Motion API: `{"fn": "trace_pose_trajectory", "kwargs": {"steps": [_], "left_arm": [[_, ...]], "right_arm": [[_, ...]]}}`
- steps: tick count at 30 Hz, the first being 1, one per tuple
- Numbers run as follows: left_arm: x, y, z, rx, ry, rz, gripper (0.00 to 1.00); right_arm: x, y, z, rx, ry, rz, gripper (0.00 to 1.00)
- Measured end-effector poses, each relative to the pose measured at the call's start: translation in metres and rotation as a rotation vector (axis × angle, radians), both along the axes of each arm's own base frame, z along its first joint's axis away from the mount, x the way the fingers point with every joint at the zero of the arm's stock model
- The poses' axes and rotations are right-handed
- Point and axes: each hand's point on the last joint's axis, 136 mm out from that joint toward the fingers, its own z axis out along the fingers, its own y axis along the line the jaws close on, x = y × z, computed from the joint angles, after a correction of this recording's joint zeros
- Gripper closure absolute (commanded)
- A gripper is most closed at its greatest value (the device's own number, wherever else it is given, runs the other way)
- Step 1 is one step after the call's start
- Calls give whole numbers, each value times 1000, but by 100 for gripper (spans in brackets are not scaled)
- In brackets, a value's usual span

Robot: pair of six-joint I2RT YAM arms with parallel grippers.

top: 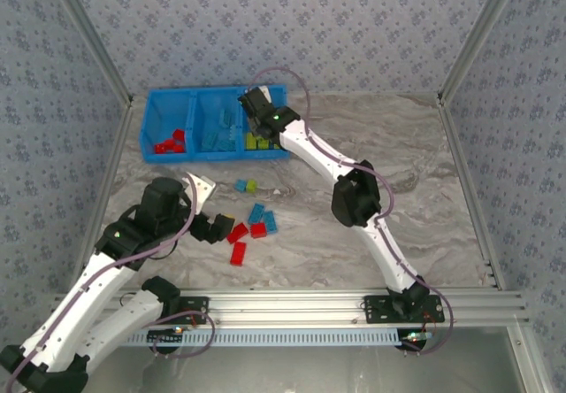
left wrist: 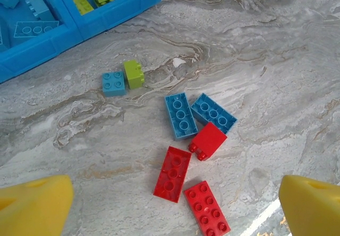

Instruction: Sort the legos into containers by color

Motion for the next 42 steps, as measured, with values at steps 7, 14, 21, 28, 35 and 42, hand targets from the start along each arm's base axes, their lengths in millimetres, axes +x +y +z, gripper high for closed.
{"fn": "trace_pose_trajectory", "kwargs": {"steps": [7,14,21,28,35,42], "left_arm": [[10,8,-1,-25,21,110,1],[34,29,-12,-98,115,441,1],[57,18,-50,-146,292,625,4],[55,-42,-93,-27,381,485,5],[80,-67,-139,152,401,457,9],[89,-75,-171,211,424,447,14]], "right_arm": [[-65,-2,56,60,32,111,43],[-179,-18,124,169,22,293,33],[-296,-42,81,200,154,450,26],[-335,-91,-13,149,326,336,25],[-332,-98,-23,156,328,269,24],[-326,-94,-25,136,320,251,24]]}}
